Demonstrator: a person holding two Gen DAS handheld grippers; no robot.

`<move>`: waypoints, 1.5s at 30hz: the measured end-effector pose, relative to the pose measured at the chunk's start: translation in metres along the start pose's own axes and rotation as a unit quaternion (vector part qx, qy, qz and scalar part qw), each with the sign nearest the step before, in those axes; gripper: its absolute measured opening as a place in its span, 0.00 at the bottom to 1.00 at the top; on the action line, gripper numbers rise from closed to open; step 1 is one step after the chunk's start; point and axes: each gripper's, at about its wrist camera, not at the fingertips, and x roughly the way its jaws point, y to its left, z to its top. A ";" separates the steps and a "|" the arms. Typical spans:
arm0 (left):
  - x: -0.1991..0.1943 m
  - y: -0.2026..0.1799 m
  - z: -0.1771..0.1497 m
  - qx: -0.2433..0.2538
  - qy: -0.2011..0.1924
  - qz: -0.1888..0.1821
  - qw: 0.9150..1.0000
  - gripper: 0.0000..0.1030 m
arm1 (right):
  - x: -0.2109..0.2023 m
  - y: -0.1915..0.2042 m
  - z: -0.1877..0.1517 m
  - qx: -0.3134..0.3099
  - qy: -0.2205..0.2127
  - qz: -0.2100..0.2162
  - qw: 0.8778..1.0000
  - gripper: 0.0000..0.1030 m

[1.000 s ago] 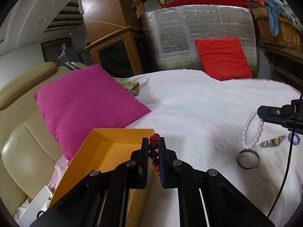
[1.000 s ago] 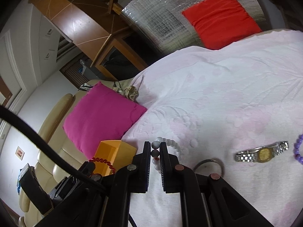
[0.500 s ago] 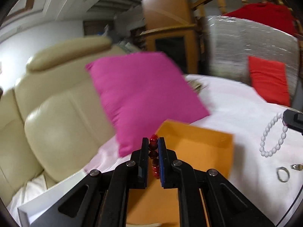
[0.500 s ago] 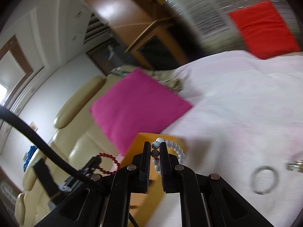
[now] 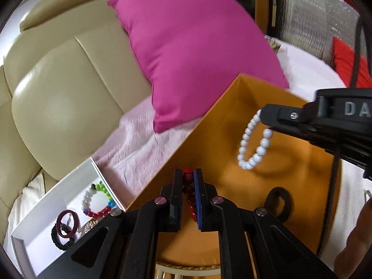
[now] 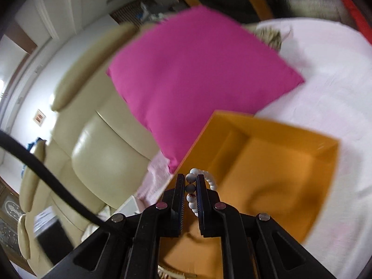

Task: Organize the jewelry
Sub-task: 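Carry both bracelets to the orange box and open both tools to release them, then move both open tools back over the remaining jewelry on the bed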

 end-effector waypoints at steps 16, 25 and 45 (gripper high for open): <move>0.003 -0.014 -0.002 0.030 0.011 0.045 0.998 0.45 | -0.030 -0.042 -0.007 0.029 -0.009 -0.058 0.998 0.57; -0.091 -0.074 -0.004 0.075 -0.149 0.049 0.985 0.65 | -0.191 -0.084 -0.044 0.011 -0.134 -0.090 0.987 0.57; -0.190 -0.245 -0.026 0.175 -0.210 -0.072 0.959 0.67 | -0.347 -0.229 -0.135 0.151 -0.201 -0.205 0.946 0.57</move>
